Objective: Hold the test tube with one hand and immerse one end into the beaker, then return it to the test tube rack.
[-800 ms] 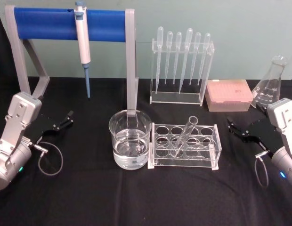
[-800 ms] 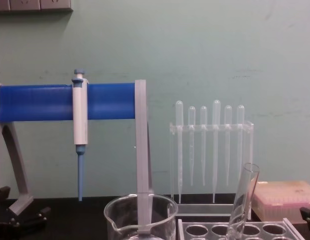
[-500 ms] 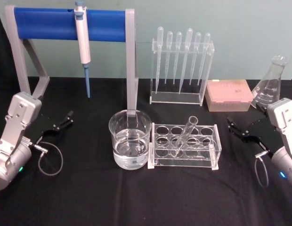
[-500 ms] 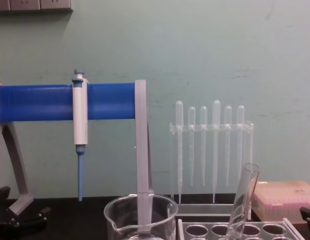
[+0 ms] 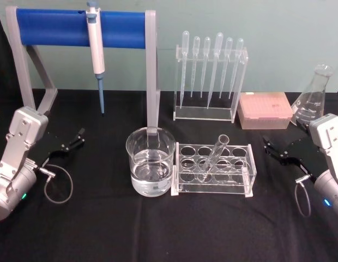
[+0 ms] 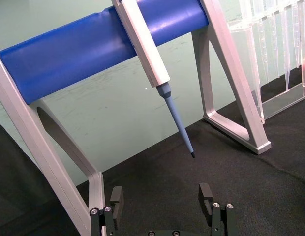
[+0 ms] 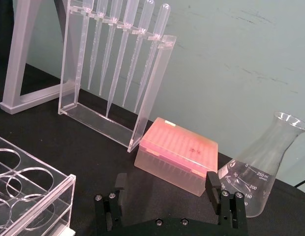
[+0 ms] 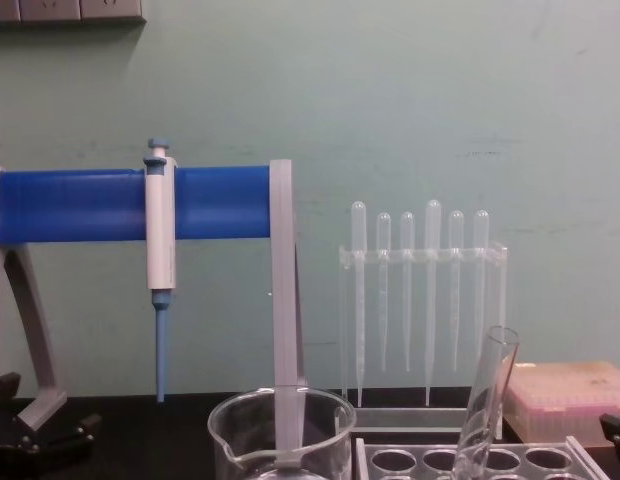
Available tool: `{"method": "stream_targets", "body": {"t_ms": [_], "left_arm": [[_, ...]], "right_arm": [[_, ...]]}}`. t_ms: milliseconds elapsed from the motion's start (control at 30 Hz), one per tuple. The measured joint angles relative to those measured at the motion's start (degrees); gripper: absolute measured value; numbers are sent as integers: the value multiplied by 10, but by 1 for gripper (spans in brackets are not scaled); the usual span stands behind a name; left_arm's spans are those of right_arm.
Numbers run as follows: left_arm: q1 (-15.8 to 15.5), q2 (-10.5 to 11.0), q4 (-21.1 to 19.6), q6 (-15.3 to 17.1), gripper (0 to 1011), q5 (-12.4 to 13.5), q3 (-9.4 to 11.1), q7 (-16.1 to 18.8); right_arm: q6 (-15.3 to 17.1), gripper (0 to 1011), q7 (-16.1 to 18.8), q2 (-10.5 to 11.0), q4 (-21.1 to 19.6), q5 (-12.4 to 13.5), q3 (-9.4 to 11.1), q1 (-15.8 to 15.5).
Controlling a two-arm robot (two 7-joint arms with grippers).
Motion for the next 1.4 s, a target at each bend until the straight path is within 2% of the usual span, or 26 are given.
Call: {"method": "stream_targets", "body": {"t_ms": [400, 467, 567, 700, 733, 800, 900, 1000, 1033, 1133, 1167, 1333, 1400], "left_arm": [[0, 0, 0, 0, 1000, 0, 0, 0], [0, 0, 0, 0, 1000, 0, 0, 0], [0, 0, 0, 0, 1000, 0, 0, 0], [0, 0, 0, 0, 1000, 0, 0, 0], [0, 0, 0, 0, 1000, 0, 0, 0], [0, 0, 0, 0, 1000, 0, 0, 0], [0, 0, 0, 0, 1000, 0, 0, 0], [0, 0, 0, 0, 1000, 0, 0, 0], [0, 0, 0, 0, 1000, 0, 0, 0], [0, 0, 0, 0, 1000, 0, 0, 0], [0, 0, 0, 0, 1000, 0, 0, 0], [0, 0, 0, 0, 1000, 0, 0, 0], [0, 0, 0, 0, 1000, 0, 0, 0]], "right_arm": [[0, 1003, 1, 0, 0, 0, 0, 0], [-7, 1003, 9, 0, -2, 2, 3, 1], [-21, 1003, 37, 5, -19, 17, 15, 2], [-30, 1003, 73, 20, -61, 50, 39, -8], [-30, 1002, 73, 20, -61, 50, 39, -8], [-33, 1003, 95, 30, -82, 73, 52, -16], [-39, 1003, 156, 47, -106, 124, 69, -31], [-44, 1003, 204, 57, -113, 161, 75, -40], [-47, 1003, 240, 63, -115, 184, 77, -45], [-51, 1003, 290, 68, -112, 210, 77, -49], [-51, 1003, 319, 70, -108, 224, 74, -49], [-47, 1003, 400, 73, -90, 237, 55, -36], [-45, 1003, 418, 73, -85, 236, 49, -31]]}}
